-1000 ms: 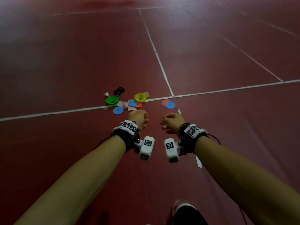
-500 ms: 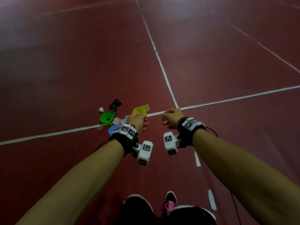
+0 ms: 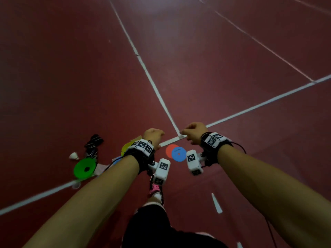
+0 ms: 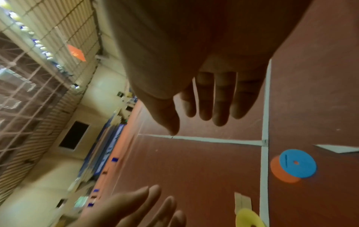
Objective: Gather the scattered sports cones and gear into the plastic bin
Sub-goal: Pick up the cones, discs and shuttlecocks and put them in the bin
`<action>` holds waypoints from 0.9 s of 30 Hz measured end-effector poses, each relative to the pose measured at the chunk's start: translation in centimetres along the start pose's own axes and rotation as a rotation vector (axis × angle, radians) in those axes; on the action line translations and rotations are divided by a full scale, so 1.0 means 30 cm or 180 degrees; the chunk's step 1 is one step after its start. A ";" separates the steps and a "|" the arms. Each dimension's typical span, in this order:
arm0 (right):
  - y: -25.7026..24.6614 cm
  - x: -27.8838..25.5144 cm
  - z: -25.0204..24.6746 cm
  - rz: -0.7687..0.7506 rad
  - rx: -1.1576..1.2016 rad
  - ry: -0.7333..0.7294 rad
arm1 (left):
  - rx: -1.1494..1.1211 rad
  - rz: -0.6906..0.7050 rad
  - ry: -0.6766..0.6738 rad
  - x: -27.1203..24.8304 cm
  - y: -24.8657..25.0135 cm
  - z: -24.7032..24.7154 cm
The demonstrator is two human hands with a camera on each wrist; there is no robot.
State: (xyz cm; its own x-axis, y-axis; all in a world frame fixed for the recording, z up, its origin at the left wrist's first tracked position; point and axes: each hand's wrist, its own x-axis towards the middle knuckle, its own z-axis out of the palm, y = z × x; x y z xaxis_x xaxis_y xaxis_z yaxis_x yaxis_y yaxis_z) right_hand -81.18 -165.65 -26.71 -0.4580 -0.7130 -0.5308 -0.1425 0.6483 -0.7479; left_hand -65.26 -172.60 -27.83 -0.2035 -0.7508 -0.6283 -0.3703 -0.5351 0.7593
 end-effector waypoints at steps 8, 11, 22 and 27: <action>-0.022 0.425 -0.053 0.0536 0.0144 0.0606 | 0.0612 -0.0202 -0.0027 0.489 0.160 0.064; 0.090 0.566 -0.016 0.0770 -0.0145 0.0666 | 0.1132 -0.0233 0.0011 0.659 0.102 0.133; 0.956 1.337 0.380 0.1156 -0.0786 0.0090 | 0.1856 -0.0894 0.0629 1.479 -0.726 0.441; 1.367 1.674 0.603 0.1167 -0.1027 -0.0031 | 0.1422 -0.1034 0.0661 1.917 -1.126 0.564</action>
State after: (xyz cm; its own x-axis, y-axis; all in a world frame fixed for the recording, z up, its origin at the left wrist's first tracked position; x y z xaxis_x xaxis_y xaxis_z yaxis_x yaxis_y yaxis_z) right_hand -94.15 -179.71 -91.27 -0.5210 -0.4237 -0.7410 -0.2387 0.9058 -0.3501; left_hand -79.79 -191.16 -92.50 0.1494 -0.6599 -0.7363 -0.7390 -0.5693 0.3603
